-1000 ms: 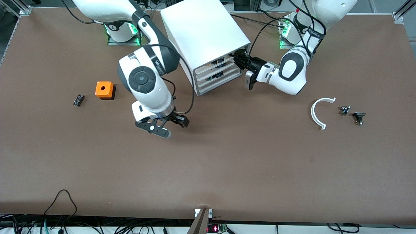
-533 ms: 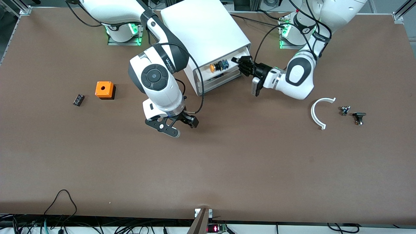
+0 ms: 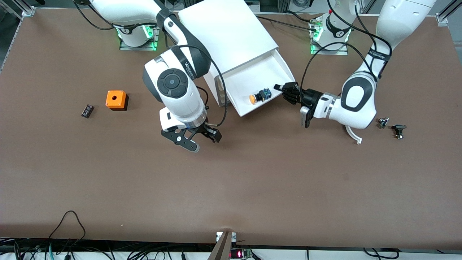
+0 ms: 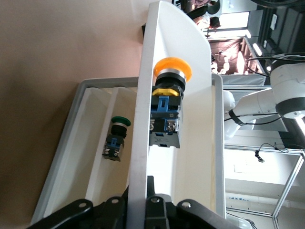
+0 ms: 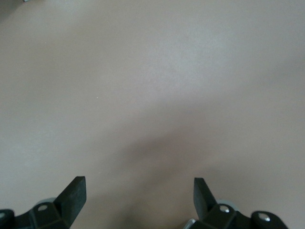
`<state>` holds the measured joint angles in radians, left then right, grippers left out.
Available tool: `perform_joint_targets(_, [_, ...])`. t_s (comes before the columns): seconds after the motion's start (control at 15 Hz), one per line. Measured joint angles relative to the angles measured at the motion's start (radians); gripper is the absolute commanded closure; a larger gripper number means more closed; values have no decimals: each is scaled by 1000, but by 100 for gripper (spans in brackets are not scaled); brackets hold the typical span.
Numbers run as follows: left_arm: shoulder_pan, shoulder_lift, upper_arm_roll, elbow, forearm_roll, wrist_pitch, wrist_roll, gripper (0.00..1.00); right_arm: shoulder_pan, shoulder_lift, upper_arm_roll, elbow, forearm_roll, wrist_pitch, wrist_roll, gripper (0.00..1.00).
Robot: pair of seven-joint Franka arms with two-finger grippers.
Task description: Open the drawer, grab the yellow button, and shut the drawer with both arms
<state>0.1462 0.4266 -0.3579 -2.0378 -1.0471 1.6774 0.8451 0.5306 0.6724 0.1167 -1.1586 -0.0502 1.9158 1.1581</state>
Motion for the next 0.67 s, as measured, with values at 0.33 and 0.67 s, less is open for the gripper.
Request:
perform_joint_targets(0.33, [23,39,1,60,32,-6,-18,0,47,0,0,54,0,-35,102,0])
perform_joint_targets(0.67, [47,44,6,90,56,28,-36,0,107,0,0,79,0,-35,253,0])
